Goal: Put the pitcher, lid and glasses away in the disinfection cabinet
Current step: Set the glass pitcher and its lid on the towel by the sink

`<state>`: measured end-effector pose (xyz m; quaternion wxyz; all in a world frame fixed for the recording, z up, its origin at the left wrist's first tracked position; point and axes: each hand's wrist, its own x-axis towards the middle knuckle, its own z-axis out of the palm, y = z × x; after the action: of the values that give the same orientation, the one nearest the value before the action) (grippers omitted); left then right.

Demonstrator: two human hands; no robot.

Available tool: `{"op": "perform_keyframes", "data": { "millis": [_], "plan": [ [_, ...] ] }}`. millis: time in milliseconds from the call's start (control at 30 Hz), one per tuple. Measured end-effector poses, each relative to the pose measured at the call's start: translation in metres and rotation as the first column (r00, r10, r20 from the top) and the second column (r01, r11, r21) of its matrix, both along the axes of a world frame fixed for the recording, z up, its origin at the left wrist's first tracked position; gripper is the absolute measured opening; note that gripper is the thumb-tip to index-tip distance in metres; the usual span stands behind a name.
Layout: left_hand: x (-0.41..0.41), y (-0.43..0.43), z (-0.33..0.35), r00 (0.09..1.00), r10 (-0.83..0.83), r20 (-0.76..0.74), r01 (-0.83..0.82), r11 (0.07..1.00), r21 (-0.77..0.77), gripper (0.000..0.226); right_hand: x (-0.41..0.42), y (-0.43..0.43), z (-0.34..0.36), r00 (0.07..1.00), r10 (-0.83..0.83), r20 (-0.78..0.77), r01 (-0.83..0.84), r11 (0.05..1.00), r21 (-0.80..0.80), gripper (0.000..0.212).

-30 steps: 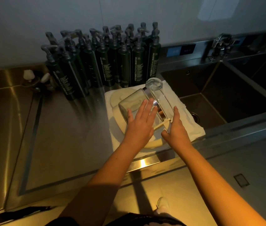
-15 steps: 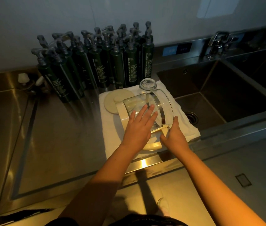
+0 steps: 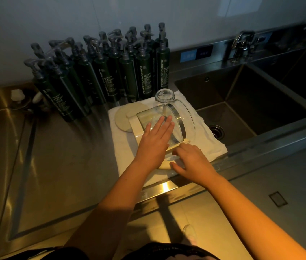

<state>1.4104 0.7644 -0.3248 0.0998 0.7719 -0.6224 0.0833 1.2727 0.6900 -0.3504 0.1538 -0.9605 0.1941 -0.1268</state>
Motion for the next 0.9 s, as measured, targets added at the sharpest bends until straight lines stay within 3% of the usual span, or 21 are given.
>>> {"op": "perform_keyframes", "data": {
  "millis": [167,367,533,700,900],
  "plan": [
    [0.005,-0.001,0.002,0.997,-0.030,-0.072,0.030,0.999,0.010,0.063,0.010,0.004,0.003,0.977,0.164,-0.137,-0.174,0.983,-0.061,0.027],
    [0.011,0.008,0.002,0.976,-0.078,-0.205,0.064,0.995,-0.072,0.064,0.026,0.021,-0.004,0.946,0.120,-0.301,-0.167,0.976,-0.138,0.031],
    [0.016,0.030,0.004,0.978,-0.012,-0.207,-0.001,0.998,-0.065,0.051,0.037,0.028,0.000,0.953,0.003,-0.303,-0.062,0.980,-0.187,0.035],
    [0.025,0.048,0.002,0.969,0.113,-0.218,-0.120,0.993,-0.019,0.057,0.051,0.024,0.003,0.945,-0.094,-0.313,0.025,0.976,-0.215,0.034],
    [0.027,0.061,0.001,0.947,0.204,-0.247,-0.202,0.979,0.032,0.071,0.049,0.020,0.003,0.992,-0.044,-0.122,0.004,0.950,-0.311,0.034]
  ]
}}
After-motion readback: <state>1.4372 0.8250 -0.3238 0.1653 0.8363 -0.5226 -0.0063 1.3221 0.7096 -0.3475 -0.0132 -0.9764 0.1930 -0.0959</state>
